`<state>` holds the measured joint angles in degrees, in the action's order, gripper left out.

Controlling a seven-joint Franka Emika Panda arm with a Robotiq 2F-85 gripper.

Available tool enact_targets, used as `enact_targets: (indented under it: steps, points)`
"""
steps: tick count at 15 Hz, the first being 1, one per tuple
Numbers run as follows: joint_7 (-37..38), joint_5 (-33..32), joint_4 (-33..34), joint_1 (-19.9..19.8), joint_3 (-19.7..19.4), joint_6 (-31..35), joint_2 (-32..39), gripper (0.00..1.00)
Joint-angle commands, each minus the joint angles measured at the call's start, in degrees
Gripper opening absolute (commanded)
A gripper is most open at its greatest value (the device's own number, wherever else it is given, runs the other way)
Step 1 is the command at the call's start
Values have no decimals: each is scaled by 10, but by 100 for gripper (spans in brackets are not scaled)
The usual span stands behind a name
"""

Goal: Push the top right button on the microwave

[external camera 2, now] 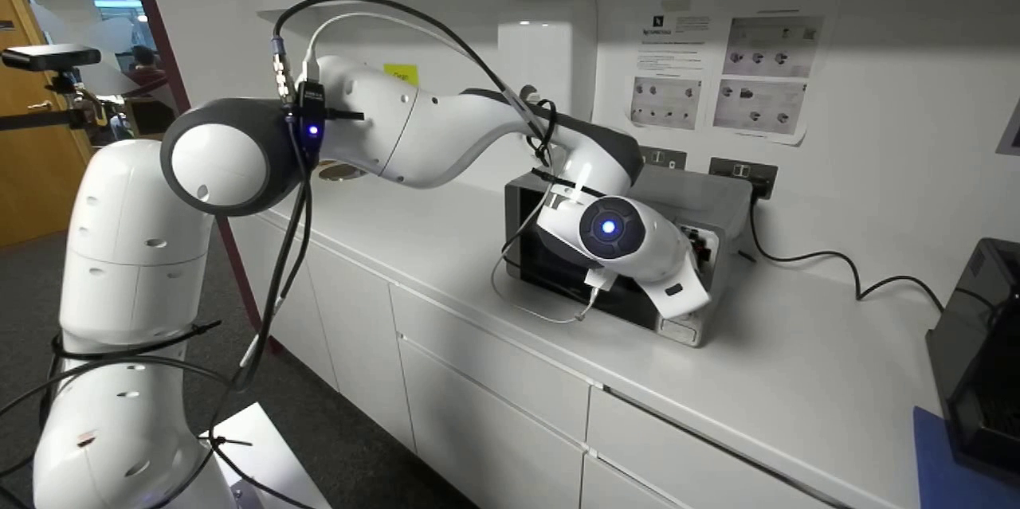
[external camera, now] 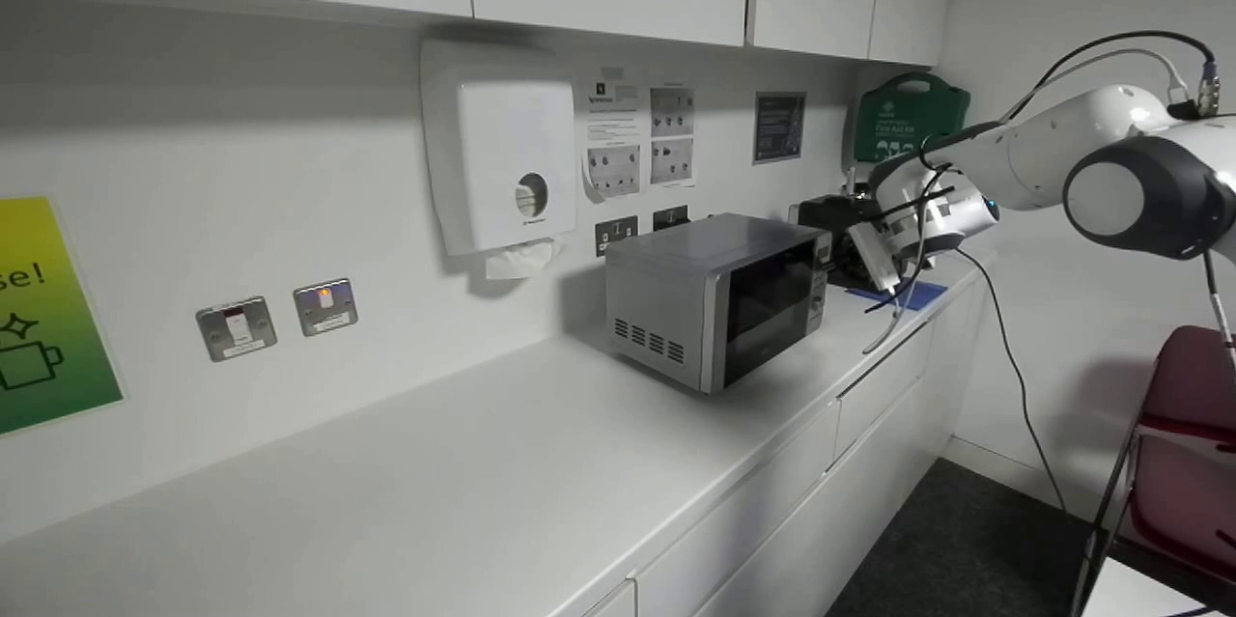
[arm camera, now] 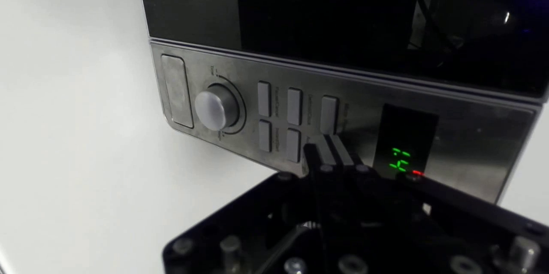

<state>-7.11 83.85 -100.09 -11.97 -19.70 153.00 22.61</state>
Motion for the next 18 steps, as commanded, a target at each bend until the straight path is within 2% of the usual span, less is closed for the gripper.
enact_targets:
  steps: [1, 8, 12, 13, 14, 17, 18]
  points:
    - [21, 10, 42, -6, 1, 4, 27, 0]
    - [45, 8, 43, -4, -2, 7, 31, 0]
    - [43, -3, 20, -1, -5, 0, 2, 0]
    - [40, -24, 0, 3, -12, 4, -14, 0]
    - [62, -75, -22, -14, 5, 15, -31, 0]
    - [128, -228, -94, -15, -18, -5, -80, 0]
    - [152, -275, -121, 9, -56, -28, -98, 0]
